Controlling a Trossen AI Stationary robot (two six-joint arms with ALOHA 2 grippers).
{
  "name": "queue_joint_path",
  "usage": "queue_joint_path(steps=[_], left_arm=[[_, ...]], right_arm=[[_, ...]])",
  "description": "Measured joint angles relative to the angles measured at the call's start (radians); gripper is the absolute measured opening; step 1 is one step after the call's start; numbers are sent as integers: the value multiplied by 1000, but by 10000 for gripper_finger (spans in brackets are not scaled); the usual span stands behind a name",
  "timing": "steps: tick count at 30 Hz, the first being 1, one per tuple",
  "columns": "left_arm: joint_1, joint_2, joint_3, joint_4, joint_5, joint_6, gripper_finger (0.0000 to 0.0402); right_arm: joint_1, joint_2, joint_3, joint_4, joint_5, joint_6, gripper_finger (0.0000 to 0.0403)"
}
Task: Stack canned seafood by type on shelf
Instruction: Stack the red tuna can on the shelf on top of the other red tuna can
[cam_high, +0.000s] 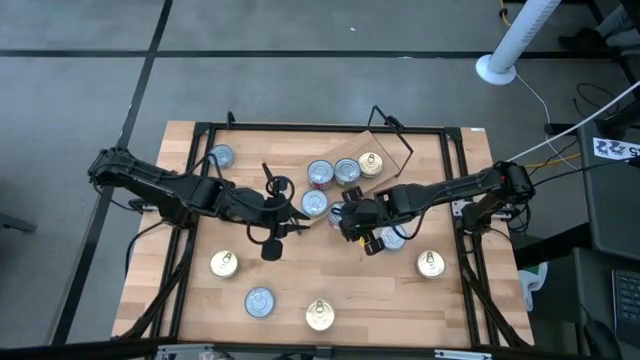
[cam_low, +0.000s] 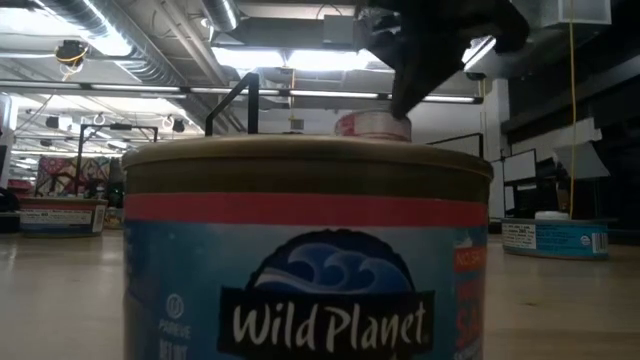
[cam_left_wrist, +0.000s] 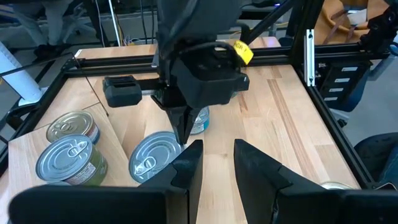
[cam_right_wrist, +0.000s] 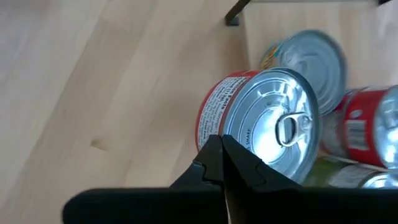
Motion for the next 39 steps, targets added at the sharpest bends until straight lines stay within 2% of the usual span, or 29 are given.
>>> queue_joint_path(steps=[7, 24, 28, 34, 39], left_arm=[[0, 0, 0, 0, 0, 0, 86], [0, 0, 0, 0, 0, 0, 86], [0, 0, 0, 0, 0, 1, 86], [0, 0, 0, 0, 0, 1, 86], [0, 1, 0, 2, 0, 1, 86]], right_arm=[[-34, 0, 33, 6, 73, -61, 0], [-237, 0, 36, 178, 72, -270, 0], [-277, 0, 36, 214, 54, -311, 0], [-317, 15, 36, 258, -32, -330, 0], [-320, 53, 36, 301, -30, -380, 0]])
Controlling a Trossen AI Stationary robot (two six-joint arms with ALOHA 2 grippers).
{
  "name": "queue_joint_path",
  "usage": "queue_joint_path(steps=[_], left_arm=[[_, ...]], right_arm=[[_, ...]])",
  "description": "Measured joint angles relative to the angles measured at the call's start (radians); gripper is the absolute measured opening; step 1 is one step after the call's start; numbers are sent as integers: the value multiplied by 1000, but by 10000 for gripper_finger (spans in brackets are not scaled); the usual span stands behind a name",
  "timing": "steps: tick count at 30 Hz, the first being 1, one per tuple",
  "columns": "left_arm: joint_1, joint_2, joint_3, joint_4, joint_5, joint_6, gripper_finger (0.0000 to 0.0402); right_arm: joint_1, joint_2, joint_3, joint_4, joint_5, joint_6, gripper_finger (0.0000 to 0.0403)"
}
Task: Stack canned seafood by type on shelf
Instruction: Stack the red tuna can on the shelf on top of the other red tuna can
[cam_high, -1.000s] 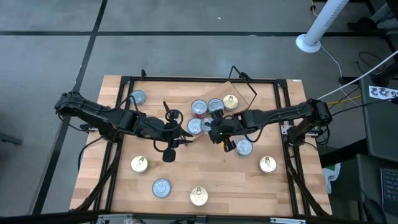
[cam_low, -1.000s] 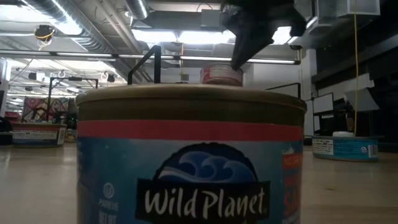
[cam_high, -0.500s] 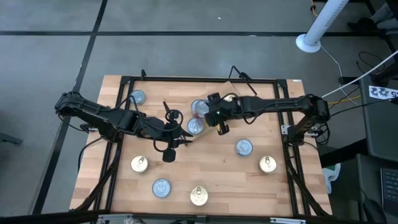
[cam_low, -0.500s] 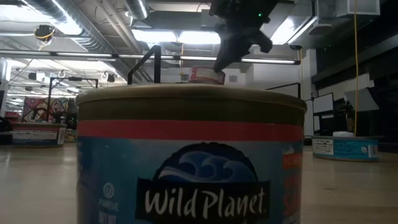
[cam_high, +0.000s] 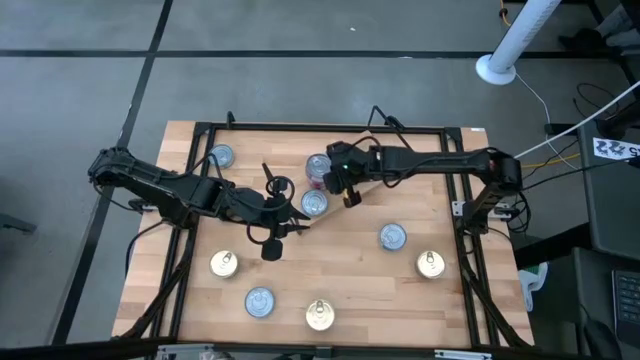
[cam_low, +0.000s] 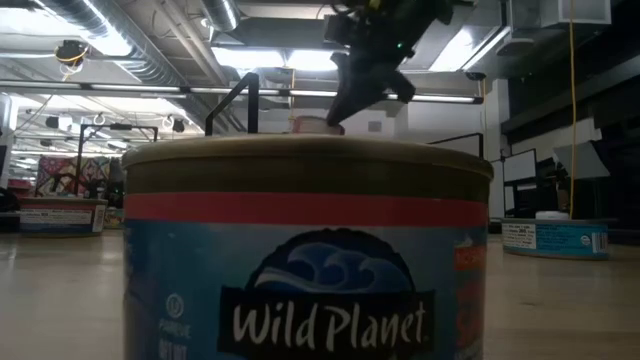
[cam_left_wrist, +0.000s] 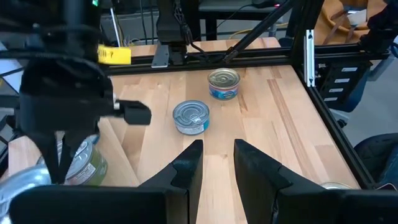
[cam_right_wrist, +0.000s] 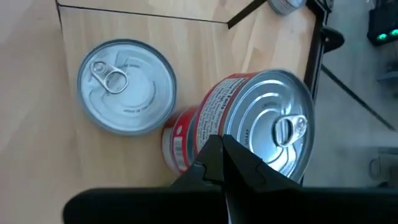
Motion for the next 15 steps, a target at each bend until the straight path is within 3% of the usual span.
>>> queue_joint_path(steps=[9, 15], left_arm=[[0, 0, 0, 0, 0, 0, 86], [0, 0, 0, 0, 0, 0, 86]], right_arm=[[0, 66, 0, 7, 100, -73, 0], [0, 73, 0, 5, 110, -77, 0]])
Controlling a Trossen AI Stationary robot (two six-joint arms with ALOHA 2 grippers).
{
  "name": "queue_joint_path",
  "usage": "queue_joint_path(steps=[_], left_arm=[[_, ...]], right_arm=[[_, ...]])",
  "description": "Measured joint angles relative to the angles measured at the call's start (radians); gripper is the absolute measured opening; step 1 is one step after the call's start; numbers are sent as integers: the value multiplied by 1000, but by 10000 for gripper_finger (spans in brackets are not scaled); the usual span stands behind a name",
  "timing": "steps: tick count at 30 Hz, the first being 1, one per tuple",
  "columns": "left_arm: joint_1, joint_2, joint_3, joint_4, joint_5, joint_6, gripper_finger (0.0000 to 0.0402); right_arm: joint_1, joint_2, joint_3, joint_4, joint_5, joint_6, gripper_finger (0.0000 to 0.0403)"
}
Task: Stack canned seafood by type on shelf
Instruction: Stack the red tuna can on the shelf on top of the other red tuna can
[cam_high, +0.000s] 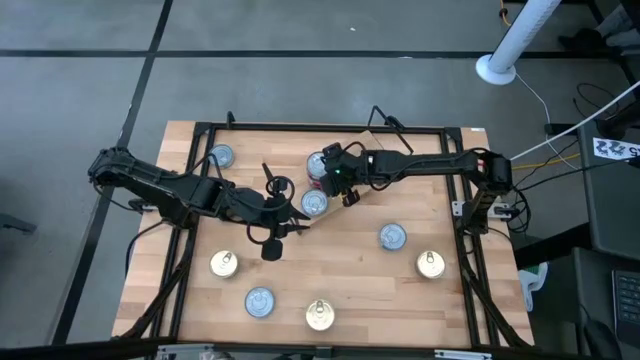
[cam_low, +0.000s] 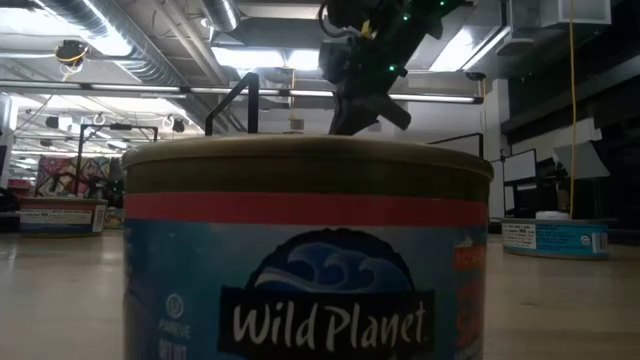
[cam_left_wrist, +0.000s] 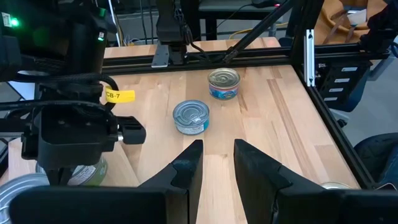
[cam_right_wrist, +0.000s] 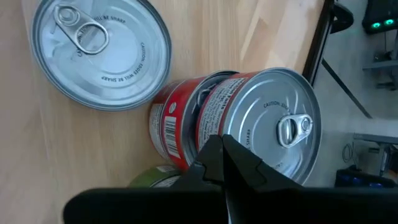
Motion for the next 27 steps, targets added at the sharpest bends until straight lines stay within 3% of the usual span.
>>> queue_joint_path(steps=[15, 27], left_arm=[[0, 0, 0, 0, 0, 0, 86], [0, 0, 0, 0, 0, 0, 86]], right_arm=[[2, 0, 0, -6, -1, 0, 8], [2, 0, 0, -4, 2, 0, 104]])
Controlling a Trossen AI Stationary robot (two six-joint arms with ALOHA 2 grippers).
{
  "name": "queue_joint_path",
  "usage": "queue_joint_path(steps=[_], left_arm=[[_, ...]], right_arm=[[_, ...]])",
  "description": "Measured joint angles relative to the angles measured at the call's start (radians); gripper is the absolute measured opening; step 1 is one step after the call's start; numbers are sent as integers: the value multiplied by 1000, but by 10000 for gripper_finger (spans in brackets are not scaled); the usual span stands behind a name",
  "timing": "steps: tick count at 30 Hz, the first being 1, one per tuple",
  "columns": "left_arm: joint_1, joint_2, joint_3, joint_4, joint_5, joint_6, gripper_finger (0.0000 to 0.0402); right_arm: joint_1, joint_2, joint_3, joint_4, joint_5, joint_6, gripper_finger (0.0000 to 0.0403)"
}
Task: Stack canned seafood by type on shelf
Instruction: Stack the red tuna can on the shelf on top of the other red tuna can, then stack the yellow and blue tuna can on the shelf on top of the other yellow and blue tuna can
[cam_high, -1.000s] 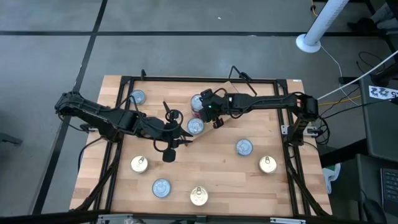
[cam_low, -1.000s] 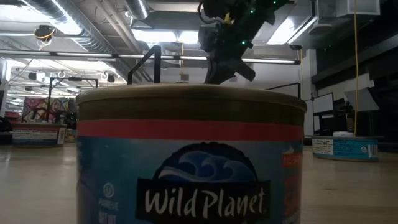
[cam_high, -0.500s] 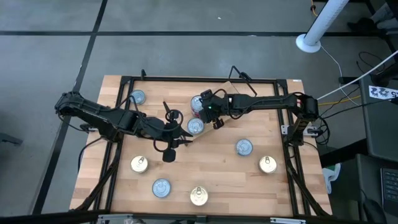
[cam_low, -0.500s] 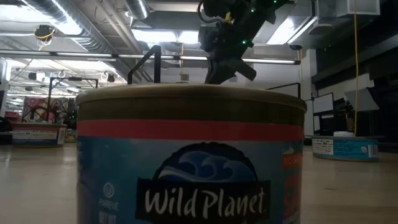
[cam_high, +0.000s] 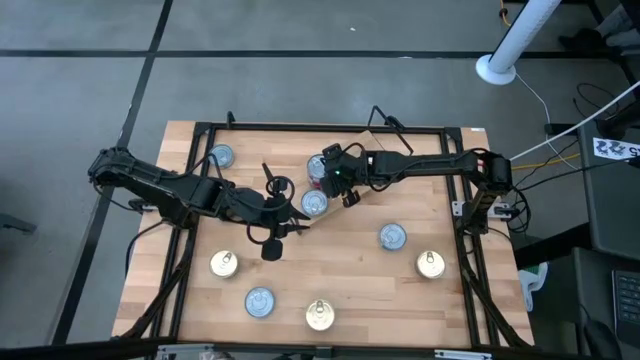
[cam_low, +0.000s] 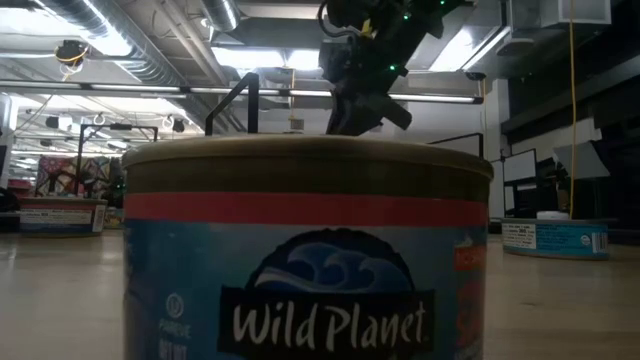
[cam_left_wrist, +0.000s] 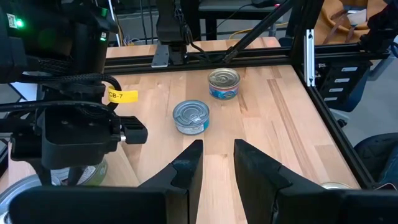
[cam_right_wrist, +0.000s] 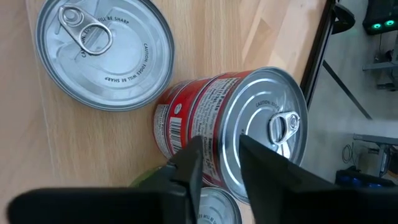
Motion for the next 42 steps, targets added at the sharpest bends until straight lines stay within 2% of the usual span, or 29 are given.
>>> queue_joint_path(steps=[6, 10, 18, 22, 26, 30, 34, 38, 42], left_arm=[[0, 0, 0, 0, 0, 0, 86], [0, 0, 0, 0, 0, 0, 86], [0, 0, -1, 0, 0, 0, 86], [0, 0, -1, 0, 0, 0, 86], [0, 0, -1, 0, 0, 0, 86], [0, 0, -1, 0, 0, 0, 86], [0, 0, -1, -1, 0, 0, 86], [0, 0, -1, -1, 0, 0, 86], [0, 0, -1, -1, 0, 0, 86]], right_arm=[[1, -1, 0, -1, 62, 0, 130], [2, -23, 0, -9, 121, 1, 129], [45, -114, 0, -100, 169, 8, 127], [94, -156, 0, -199, 207, 85, 127], [150, -203, 0, -353, 207, 237, 127], [207, -220, 0, -522, 138, 446, 127], [253, -219, -2, -657, -57, 656, 127], [298, -216, -30, -692, -261, 830, 127], [357, -216, -105, -671, -301, 938, 127]])
